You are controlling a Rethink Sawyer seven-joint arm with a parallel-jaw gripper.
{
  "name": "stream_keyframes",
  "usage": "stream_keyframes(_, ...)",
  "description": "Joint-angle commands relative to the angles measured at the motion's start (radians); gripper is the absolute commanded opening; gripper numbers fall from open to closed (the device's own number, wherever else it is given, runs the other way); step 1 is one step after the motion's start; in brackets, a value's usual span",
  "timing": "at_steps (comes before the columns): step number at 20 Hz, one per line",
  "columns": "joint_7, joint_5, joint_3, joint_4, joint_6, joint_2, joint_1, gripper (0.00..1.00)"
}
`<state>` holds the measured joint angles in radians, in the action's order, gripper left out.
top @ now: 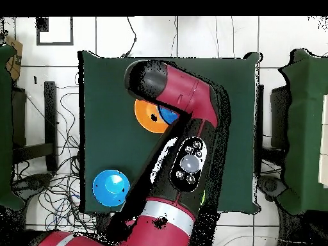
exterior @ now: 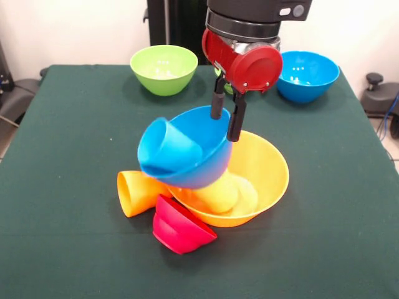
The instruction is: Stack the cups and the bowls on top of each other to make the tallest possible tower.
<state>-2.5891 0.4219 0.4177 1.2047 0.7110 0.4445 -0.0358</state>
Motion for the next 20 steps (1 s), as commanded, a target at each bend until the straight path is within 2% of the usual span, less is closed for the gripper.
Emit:
stream_keyframes(1,-0.094,-0.023,-0.103,0.021,0.016,-0.084,-0.006,1.00)
stream_keyframes(9,-0.070,-0.026,-0.120,0.033,-0.033,-0.097,0.006,1.00)
stream_keyframes(20,-0.076,-0.015,-0.122,0.001,-0.021,-0.116,0.000,1.00)
